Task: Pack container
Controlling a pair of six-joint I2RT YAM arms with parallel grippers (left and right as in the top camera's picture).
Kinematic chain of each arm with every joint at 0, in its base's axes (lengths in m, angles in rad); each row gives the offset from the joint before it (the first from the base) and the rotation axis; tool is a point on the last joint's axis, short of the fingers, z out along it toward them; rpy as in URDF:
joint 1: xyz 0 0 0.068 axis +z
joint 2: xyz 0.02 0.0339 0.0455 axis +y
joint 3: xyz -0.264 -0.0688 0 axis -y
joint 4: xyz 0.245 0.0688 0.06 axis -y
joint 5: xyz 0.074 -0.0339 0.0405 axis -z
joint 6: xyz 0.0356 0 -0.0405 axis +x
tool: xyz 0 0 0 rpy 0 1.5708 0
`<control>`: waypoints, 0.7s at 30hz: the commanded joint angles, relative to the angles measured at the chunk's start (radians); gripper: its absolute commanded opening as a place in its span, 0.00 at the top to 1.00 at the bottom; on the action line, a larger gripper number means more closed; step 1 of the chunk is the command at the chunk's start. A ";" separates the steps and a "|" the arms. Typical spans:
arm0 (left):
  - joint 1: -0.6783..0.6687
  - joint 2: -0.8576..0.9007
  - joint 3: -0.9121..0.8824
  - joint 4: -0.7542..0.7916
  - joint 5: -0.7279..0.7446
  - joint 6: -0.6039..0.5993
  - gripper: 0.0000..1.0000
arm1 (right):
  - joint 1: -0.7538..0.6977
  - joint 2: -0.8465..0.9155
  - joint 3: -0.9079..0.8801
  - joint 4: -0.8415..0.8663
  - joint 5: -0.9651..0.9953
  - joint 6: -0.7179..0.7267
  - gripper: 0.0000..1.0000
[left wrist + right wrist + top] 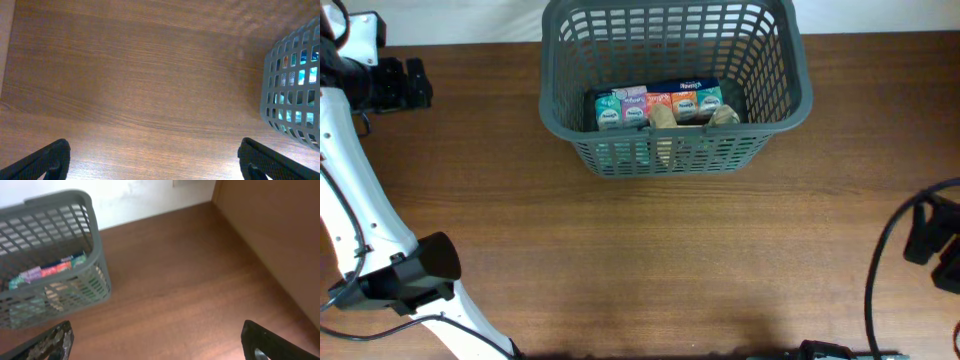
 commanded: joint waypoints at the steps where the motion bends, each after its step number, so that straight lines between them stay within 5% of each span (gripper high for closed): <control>1: 0.004 0.009 -0.005 0.000 0.014 -0.009 0.01 | -0.005 0.003 -0.034 -0.006 0.012 0.008 0.01; 12: 0.004 0.009 -0.005 0.000 0.014 -0.009 0.01 | -0.005 -0.050 -0.100 0.080 0.077 0.008 0.01; 17: 0.004 0.009 -0.005 0.000 0.014 -0.009 0.01 | -0.002 -0.347 -0.471 0.420 -0.107 0.008 0.01; 21: 0.004 0.009 -0.005 0.000 0.014 -0.009 0.01 | -0.003 -0.733 -1.078 0.832 -0.298 0.008 0.01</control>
